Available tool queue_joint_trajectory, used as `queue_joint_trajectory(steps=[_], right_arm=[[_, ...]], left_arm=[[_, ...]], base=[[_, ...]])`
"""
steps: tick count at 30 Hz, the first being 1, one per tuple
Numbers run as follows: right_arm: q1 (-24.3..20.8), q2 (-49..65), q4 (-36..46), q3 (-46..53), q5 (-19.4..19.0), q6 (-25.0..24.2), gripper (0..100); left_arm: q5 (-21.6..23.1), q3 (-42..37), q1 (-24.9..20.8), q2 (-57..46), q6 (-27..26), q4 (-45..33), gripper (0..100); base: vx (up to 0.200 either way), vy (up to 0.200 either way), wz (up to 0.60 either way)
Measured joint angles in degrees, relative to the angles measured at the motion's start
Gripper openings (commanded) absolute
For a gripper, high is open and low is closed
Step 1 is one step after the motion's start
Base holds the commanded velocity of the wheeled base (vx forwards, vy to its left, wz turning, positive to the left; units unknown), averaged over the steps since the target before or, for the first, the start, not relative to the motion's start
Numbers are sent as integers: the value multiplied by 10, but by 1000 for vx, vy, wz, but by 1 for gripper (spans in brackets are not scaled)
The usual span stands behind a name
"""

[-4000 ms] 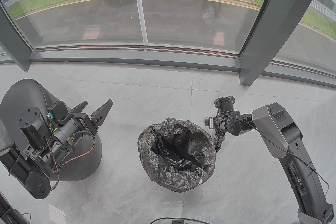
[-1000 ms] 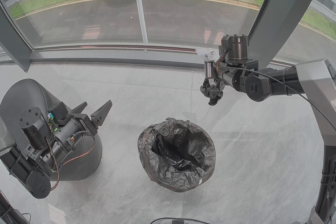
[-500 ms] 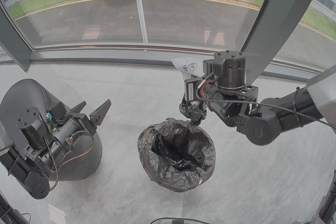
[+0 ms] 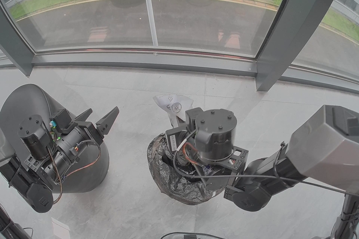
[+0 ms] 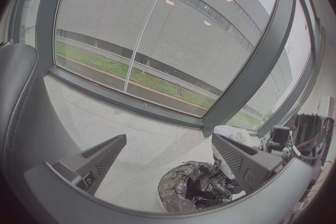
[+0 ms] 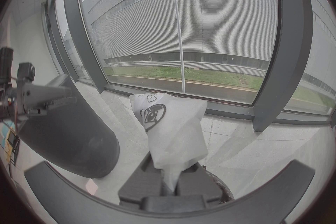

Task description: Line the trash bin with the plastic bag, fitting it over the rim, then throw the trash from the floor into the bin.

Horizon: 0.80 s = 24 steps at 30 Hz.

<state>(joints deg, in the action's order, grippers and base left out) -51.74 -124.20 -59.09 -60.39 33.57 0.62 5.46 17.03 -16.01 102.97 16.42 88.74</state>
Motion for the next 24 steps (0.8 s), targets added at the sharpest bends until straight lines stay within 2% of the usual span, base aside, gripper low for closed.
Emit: queue_joint_trajectory(steps=[11,24], right_arm=[[-8,-91,-198,36,19,95,0],[-2,-134,-216,79,21,101,0]], left_arm=[[0,-1,0,1,0,0,100],[0,-1,0,9,0,0,100]], base=[[0,0,0],[0,0,0]])
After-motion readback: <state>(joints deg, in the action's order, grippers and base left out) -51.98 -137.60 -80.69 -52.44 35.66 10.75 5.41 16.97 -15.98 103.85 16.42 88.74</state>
